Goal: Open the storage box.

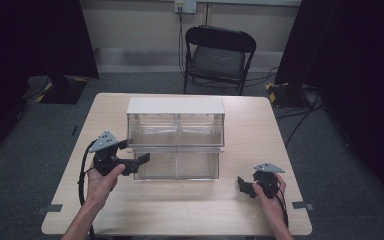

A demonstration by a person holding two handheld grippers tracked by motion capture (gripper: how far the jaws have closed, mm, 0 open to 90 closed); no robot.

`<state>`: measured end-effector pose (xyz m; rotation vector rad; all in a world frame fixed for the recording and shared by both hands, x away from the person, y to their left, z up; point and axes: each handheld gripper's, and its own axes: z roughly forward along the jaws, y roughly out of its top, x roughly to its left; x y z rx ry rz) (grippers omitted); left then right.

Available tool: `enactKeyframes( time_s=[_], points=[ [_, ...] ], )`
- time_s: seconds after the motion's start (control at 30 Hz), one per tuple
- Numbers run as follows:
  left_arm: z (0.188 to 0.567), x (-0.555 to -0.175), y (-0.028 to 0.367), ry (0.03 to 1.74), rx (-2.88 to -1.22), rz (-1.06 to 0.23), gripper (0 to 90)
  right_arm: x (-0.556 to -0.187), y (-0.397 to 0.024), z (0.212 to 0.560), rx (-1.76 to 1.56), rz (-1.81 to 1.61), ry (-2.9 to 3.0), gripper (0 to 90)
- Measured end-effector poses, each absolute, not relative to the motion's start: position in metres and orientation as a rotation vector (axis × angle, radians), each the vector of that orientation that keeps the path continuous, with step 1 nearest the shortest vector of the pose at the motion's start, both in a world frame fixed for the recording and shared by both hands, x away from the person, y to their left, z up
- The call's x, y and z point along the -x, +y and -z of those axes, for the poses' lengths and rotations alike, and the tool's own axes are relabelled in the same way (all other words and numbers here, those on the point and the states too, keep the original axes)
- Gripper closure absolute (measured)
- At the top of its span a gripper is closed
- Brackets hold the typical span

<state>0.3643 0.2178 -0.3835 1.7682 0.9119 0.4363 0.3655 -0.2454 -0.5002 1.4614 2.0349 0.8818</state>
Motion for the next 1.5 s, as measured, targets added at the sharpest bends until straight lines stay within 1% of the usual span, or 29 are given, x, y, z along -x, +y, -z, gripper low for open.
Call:
enactKeyframes(
  time_s=[0.4,0.73,1.5],
  points=[
    [0.3835,-0.3659,0.2208,0.909,-1.767,-0.407,13.2,-0.3655,-0.2454,0.5002,-1.462,-0.881,2.034,12.7],
    [0.383,-0.3654,0.222,0.911,-1.767,-0.408,14.8,-0.3655,-0.2454,0.5002,-1.463,-0.881,2.035,12.7],
    [0.383,-0.3658,0.2222,0.916,-1.766,-0.403,15.3,-0.3655,-0.2454,0.5002,-1.463,-0.881,2.035,12.7]
  ],
)
